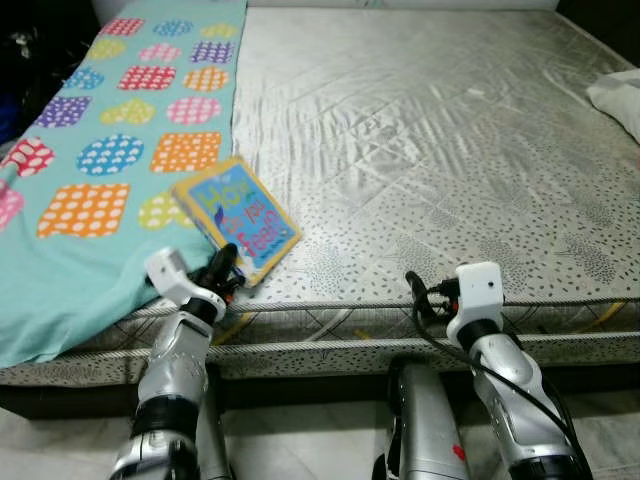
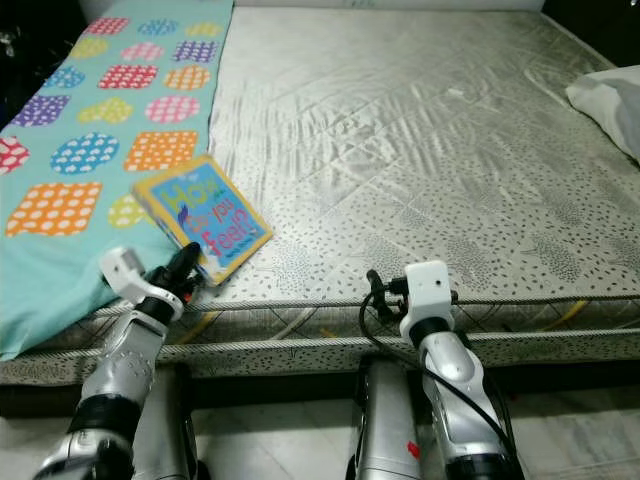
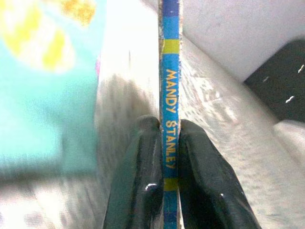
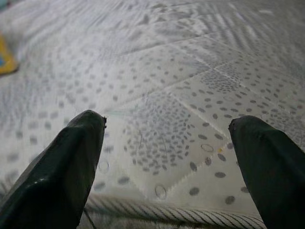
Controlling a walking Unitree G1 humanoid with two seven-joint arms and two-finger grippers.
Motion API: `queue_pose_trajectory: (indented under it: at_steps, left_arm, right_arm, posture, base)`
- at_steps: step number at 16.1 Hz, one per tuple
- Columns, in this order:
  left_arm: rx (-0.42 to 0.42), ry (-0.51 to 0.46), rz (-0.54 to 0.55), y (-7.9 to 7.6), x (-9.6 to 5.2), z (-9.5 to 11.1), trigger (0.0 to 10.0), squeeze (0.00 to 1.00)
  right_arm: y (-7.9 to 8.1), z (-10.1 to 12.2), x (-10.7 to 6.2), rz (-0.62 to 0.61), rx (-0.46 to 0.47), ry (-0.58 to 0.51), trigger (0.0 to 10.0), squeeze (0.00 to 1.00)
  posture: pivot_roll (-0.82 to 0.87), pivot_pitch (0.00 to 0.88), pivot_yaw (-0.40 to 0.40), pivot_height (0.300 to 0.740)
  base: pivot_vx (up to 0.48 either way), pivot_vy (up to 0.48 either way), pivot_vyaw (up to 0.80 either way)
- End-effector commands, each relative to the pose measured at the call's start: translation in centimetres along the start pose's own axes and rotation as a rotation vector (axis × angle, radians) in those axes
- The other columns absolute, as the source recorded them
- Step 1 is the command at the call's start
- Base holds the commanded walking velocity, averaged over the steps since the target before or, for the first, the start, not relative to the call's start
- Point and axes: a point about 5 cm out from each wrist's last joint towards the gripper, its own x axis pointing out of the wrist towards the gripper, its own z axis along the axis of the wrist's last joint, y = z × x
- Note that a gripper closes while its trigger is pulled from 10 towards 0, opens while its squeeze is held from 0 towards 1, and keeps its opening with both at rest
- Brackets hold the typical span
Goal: Clean up the room
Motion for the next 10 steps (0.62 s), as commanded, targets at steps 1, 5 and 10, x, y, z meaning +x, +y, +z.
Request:
queue_pose_trajectory:
  at_steps: [1, 5, 10]
  left_arm:
    - [0.147, -0.082, 0.023, 0.2, -0.4, 2.2, 0.0, 0.0]
    - [0.46, -0.136, -0.022, -1.3, -3.6, 3.4, 0.0, 0.0]
    - [0.464, -0.074, -0.028, -2.6, -5.8, 1.6, 0.0, 0.0]
  right_arm:
    - [-0.5, 0.3, 0.2, -0.04, 0.056, 0.01, 10.0, 0.0]
    - [1.2, 2.0, 1.0, -0.019, 0.216, -0.03, 10.0, 0.0]
    - [1.1, 2.4, 1.3, -0.032, 0.258, -0.032, 10.0, 0.0]
  posture:
    - [-0.13, 0.01, 0.011, 0.476]
    - [-0.09, 0.0, 0.03, 0.476]
    - [-0.08, 0.0, 0.027, 0.476]
  base:
    - [0.0, 0.0, 0.0]
    - [0.0, 0.0, 0.0]
    - [0.0, 0.0, 0.0]
